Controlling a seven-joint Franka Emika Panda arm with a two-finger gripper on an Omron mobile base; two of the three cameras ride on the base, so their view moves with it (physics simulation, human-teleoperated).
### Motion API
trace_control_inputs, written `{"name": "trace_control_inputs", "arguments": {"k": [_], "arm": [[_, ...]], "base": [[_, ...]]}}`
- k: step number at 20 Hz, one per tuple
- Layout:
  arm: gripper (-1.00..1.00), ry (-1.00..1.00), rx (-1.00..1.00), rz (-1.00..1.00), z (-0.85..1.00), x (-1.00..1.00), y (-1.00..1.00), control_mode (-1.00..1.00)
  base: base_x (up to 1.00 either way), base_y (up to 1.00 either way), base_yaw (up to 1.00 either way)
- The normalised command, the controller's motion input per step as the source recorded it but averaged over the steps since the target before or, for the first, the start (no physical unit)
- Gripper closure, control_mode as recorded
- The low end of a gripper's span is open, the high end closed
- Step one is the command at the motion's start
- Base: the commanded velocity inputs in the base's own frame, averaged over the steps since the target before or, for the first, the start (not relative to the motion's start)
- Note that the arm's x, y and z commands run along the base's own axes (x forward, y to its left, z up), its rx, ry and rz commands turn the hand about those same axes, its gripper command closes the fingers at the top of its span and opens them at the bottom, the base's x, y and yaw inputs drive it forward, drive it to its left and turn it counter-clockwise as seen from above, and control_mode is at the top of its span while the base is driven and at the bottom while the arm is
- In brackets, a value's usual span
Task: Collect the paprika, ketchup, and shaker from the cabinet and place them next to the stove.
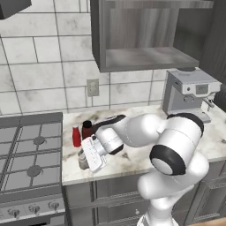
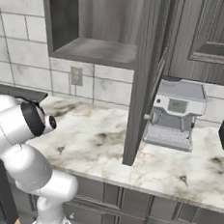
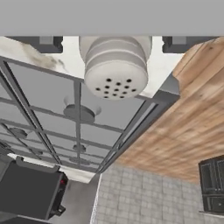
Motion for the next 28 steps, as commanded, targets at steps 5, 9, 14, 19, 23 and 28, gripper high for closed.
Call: {"name": "trace_control_inputs", "arguments": {"k": [5, 9, 14, 19, 23, 28], "arm": [[-1.0, -0.15, 0.0, 0.0, 0.14, -0.1, 0.0, -1.0], [-1.0, -0.14, 0.0, 0.0, 0.25, 0.0, 0.0, -1.0], [-1.0, -0.17, 0.0, 0.0, 0.31, -0.02, 0.0, -1.0], [-1.0, -0.2, -0.01, 0.0, 0.47, -0.17, 0.0, -1.0], [-1.0, -0.2, -0.02, 0.0, 0.67, -0.2, 0.0, -1.0], [-1.0, -0.17, -0.01, 0.0, 0.75, -0.22, 0.0, -1.0]], "base": [[0.0, 0.0, 0.0], [0.0, 0.0, 0.0], [0.0, 0.0, 0.0], [0.0, 0.0, 0.0], [0.0, 0.0, 0.0], [0.0, 0.0, 0.0]]}}
